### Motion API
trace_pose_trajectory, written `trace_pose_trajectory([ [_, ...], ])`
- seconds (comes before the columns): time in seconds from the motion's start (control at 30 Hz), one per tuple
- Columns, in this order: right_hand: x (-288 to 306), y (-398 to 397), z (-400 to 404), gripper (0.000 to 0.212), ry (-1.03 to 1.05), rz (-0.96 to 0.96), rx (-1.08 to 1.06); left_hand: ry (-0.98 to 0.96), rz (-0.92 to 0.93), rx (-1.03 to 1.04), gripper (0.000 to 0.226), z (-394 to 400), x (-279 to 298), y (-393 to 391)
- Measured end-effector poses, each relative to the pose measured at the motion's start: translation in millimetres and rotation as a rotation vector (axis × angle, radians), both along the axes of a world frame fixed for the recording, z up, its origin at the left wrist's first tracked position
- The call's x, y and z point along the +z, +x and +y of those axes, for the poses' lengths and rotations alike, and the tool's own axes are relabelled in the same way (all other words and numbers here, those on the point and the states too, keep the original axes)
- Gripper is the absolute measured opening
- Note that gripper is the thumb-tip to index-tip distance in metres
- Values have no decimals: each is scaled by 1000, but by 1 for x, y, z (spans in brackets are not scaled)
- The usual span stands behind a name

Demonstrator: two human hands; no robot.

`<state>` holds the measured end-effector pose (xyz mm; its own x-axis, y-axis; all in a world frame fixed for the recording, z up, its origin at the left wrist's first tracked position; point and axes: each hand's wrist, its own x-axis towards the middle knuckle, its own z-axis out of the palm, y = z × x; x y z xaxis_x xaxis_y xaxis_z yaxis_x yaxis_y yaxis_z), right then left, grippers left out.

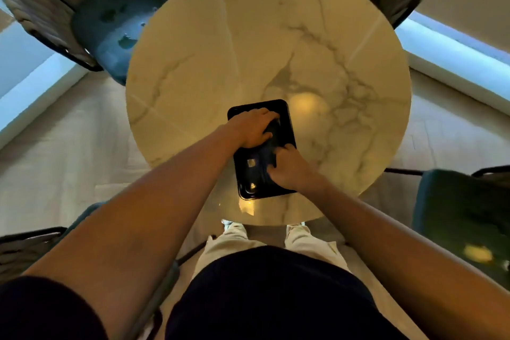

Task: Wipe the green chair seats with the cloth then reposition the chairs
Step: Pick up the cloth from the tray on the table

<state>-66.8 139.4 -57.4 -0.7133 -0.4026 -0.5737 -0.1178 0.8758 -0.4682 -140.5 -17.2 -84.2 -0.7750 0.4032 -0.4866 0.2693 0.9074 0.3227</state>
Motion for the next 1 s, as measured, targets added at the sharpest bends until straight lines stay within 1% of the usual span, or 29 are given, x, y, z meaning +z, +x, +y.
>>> trace_pose_trajectory([
  [0.07, -4, 11, -9, 37, 48, 8, -109, 19, -12, -55, 66, -2, -3, -6],
  [0.1, -8, 16, -14, 39, 61, 15, -203, 31, -21, -62, 67, -4, -3, -8],
  [0.17, -15, 21, -26, 40, 50, 43, -379, 64, -62, -33, 69, -7, -3, -13],
  [0.23, -20, 23, -36, 45, 33, 60, -497, 77, -108, -21, 68, -8, -1, -14],
  [0.27, -22, 22, -40, 48, 25, 61, -542, 79, -115, -45, 61, -8, 0, -14],
  [0.37, -23, 18, -47, 54, -7, 70, -655, 103, -135, -117, 31, -13, 4, -17],
  [0.4, -24, 17, -48, 52, -12, 68, -674, 114, -144, -131, 27, -15, 6, -19],
  [0.5, -29, 12, -46, 39, -15, 38, -699, 126, -125, -208, 25, -23, 13, -23],
  [0.57, -30, 10, -45, 23, -38, 32, -664, 153, -93, -261, 23, -30, 18, -26],
  [0.63, -31, 8, -45, 16, -66, 20, -618, 179, -85, -290, 22, -40, 21, -30],
  [0.77, -23, 5, -49, 27, -142, -4, -564, 241, -81, -302, 21, -56, 24, -34],
  [0.87, -18, 7, -50, 23, -240, -23, -601, 311, -71, -269, 21, -61, 33, -36],
  [1.0, -16, 6, -48, 36, -341, 17, -605, 378, -63, -179, 23, -65, 43, -40],
])
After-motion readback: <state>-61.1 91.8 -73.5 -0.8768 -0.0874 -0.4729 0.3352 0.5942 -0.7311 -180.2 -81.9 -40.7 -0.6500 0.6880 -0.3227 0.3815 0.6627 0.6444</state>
